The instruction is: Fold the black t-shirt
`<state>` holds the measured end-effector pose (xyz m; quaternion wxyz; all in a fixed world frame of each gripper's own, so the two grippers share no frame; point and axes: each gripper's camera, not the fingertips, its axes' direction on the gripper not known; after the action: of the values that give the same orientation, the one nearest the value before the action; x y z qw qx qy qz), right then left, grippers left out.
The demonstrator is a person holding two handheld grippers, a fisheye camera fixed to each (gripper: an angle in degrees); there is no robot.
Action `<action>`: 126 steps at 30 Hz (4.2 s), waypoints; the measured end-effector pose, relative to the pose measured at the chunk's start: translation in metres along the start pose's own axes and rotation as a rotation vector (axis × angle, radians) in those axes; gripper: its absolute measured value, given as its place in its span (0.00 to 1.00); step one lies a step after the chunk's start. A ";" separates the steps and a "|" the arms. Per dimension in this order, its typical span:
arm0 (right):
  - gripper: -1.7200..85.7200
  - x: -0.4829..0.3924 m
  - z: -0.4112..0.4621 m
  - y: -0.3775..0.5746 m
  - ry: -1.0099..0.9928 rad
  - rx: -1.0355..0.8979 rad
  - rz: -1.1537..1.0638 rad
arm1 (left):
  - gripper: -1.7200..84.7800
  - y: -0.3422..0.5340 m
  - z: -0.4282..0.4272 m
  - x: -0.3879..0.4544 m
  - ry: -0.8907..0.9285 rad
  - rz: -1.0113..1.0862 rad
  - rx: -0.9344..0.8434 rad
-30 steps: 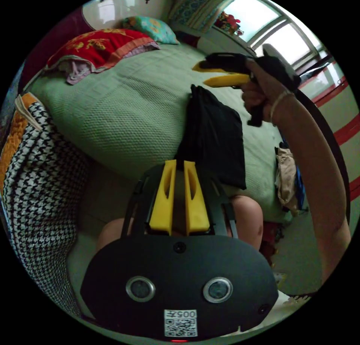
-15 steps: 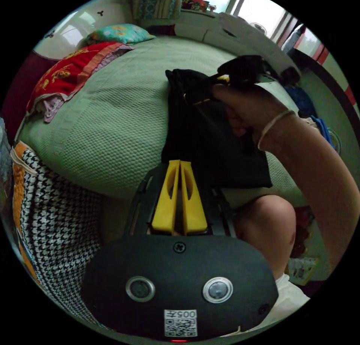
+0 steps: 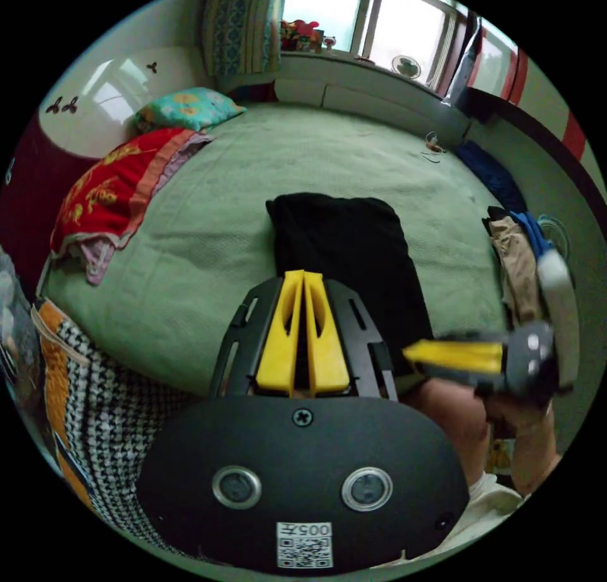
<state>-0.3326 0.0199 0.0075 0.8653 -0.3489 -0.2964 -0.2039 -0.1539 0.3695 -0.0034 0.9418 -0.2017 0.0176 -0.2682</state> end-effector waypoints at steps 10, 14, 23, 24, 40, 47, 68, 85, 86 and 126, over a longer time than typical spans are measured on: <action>0.01 0.023 -0.086 -0.013 0.104 0.354 0.150 | 0.01 -0.087 0.046 -0.030 0.054 -0.042 0.053; 0.01 0.046 -0.062 -0.080 0.191 0.262 0.168 | 0.01 -0.112 0.080 -0.037 0.049 0.002 -0.018; 0.01 0.072 -0.016 -0.085 0.235 0.351 0.214 | 0.02 -0.154 0.104 -0.077 0.250 -0.063 0.006; 0.01 0.075 -0.015 -0.085 0.214 0.350 0.222 | 0.02 -0.158 0.105 -0.085 0.290 -0.103 0.002; 0.01 0.045 -0.032 -0.064 0.169 0.153 0.168 | 0.01 -0.195 0.104 -0.061 0.028 0.005 -0.097; 0.01 0.044 -0.032 -0.063 0.244 0.128 0.200 | 0.01 -0.198 0.095 -0.074 0.212 -0.132 -0.016; 0.01 -0.003 -0.031 -0.062 0.053 0.276 0.034 | 0.01 -0.174 0.059 -0.016 0.220 -0.094 -0.051; 0.01 0.000 -0.043 -0.029 0.178 0.423 0.160 | 0.01 -0.116 0.005 0.069 -0.084 -0.187 0.062; 0.01 -0.001 -0.044 -0.027 0.176 0.433 0.160 | 0.01 -0.113 0.003 0.071 -0.083 -0.194 0.059; 0.01 -0.008 0.028 -0.061 0.114 0.292 0.105 | 0.02 0.053 0.001 0.165 -0.072 0.021 -0.099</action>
<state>-0.3832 -0.0001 0.0481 0.9317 -0.2224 -0.2546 -0.1325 0.0139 0.3261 -0.0112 0.9335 -0.2573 -0.0011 -0.2497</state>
